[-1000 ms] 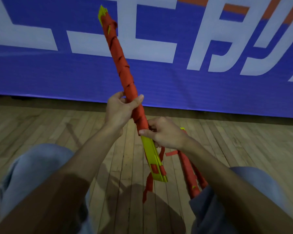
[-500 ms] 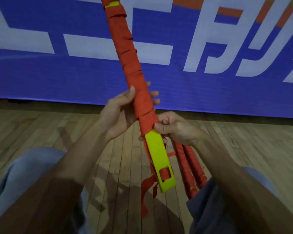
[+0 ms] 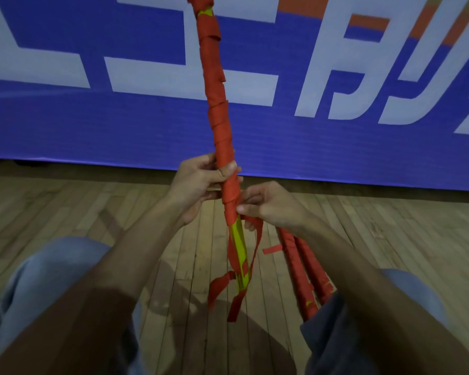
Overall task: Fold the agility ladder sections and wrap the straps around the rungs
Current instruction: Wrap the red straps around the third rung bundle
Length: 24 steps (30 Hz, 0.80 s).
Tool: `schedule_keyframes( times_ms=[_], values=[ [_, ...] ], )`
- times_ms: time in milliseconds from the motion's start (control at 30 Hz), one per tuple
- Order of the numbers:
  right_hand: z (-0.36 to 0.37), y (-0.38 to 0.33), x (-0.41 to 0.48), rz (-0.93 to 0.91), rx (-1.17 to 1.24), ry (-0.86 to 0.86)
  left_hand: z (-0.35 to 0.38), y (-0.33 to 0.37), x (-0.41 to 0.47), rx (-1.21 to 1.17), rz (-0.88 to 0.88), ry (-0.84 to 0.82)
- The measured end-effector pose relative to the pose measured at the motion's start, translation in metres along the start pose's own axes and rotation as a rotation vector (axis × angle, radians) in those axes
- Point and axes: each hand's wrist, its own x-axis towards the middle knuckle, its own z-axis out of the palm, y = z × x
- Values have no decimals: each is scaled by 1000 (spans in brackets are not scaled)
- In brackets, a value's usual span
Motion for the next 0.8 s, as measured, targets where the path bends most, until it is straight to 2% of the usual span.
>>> schedule_keyframes(
  times_ms=[200,300,400,633,700,800],
  values=[
    [10,0,0,-65,-151,190,2,-7,7,84,59,191],
    [16,-8,-3,-127,-325,149,0,-11,11,149,91,292],
    [24,-11,-5,-150,-321,83,-4,-14,15,220,101,367],
    [29,-3,0,-190,-374,184,-4,-15,13,261,99,390],
    [22,-2,2,-178,-309,206,-2,-10,12,189,90,385],
    [10,-5,0,-149,12,139,-3,2,7,80,105,310]
  ],
)
